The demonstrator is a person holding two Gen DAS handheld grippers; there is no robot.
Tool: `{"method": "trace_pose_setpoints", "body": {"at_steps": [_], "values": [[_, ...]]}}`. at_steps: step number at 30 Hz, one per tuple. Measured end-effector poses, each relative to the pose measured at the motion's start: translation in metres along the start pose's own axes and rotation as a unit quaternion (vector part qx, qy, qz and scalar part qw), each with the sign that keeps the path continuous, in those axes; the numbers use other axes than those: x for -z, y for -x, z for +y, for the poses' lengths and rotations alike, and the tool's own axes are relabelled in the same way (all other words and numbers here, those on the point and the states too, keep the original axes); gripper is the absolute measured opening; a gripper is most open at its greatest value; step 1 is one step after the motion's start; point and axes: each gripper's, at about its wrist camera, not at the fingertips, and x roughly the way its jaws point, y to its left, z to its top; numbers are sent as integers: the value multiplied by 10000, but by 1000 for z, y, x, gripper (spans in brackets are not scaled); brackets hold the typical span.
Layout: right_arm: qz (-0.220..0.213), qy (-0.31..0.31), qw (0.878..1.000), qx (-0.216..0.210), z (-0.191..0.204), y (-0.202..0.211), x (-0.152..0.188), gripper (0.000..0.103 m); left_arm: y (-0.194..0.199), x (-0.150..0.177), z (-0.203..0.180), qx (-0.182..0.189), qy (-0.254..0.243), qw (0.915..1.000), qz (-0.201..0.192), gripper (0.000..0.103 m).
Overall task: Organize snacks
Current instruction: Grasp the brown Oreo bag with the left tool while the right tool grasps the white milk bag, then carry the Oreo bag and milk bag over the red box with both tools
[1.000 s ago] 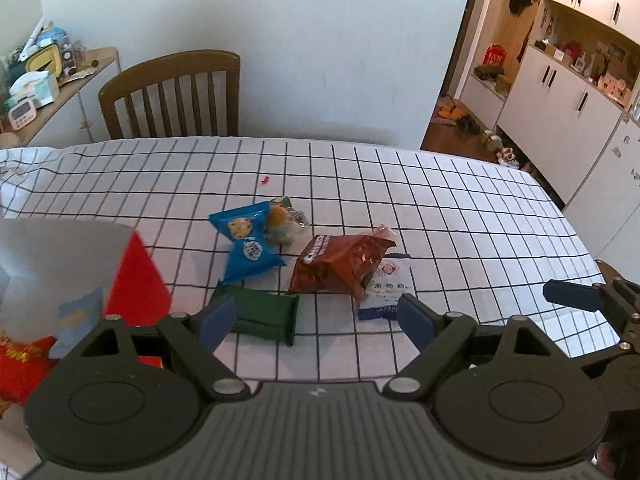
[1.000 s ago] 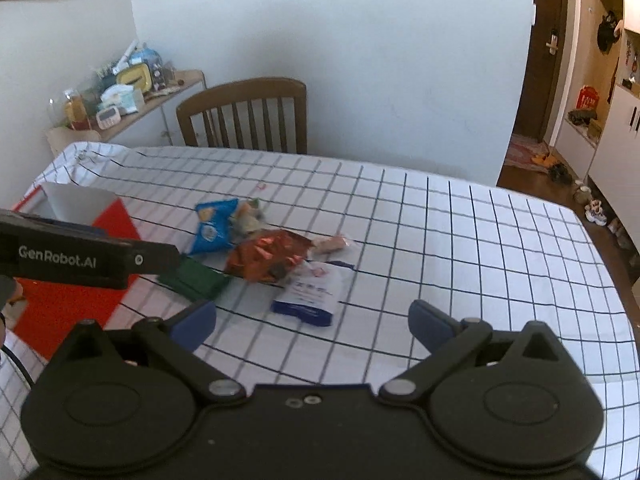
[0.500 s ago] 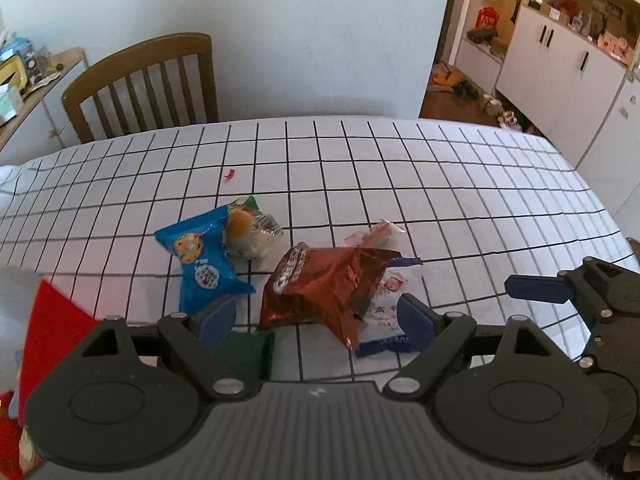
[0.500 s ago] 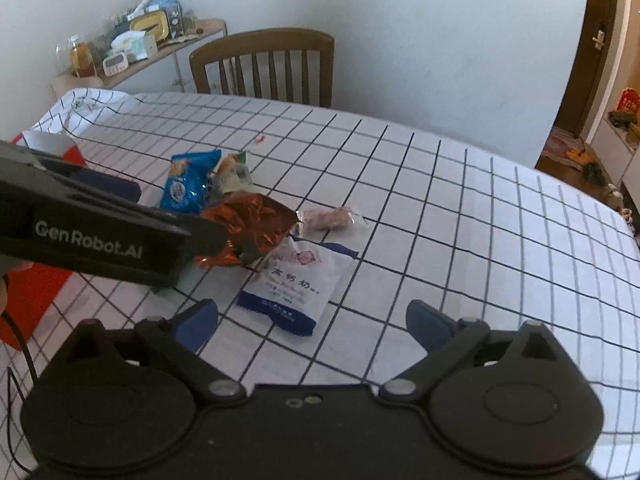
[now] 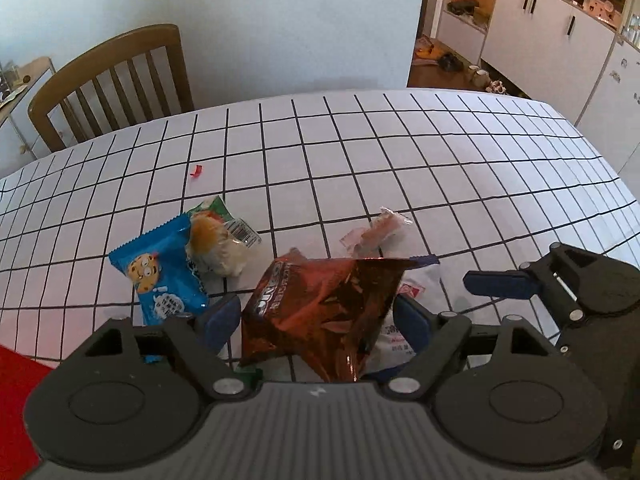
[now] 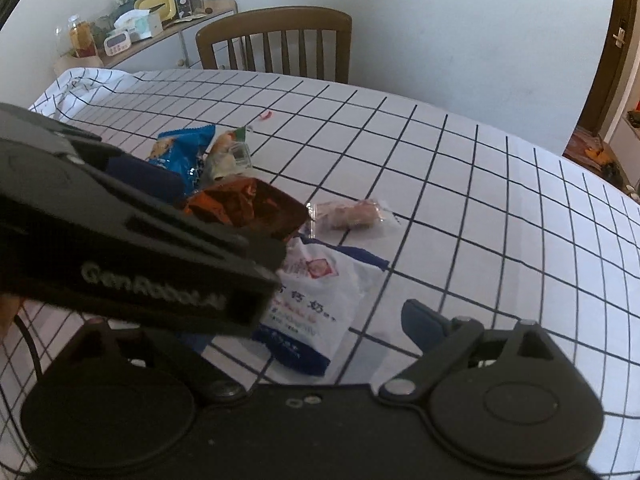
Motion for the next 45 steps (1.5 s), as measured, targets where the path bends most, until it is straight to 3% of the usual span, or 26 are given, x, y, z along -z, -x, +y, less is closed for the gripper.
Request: {"method": "trace_pose_setpoints", "body": {"at_steps": [5,10,16,18,21,30,45], "values": [[-44,20,10000,12,2,-6,1,88,-3,1,4,119,100,9999,-1,80],[-130,-2,9999,-45,5,-2,3,76,3,5,19,380,464,9982,-13,69],[-275,-358,9990,-44,-4,11,4,49,10,12,25,489,624,9968,-44,61],[-293,-506,9983,-76,-8,16,4,35,15,14,25,522,692,9962,-50,60],[-360,-643,9972,-119,-10,23,6,24,26,18,24,524,710,9960,-132,60],[-587,-746,9955,-71,1,51,13,13,71,34,22,546,771,9950,-316,59],[-873,-324,9956,-87,56,135,32,12,158,79,24,548,718,9945,-522,59]]}}
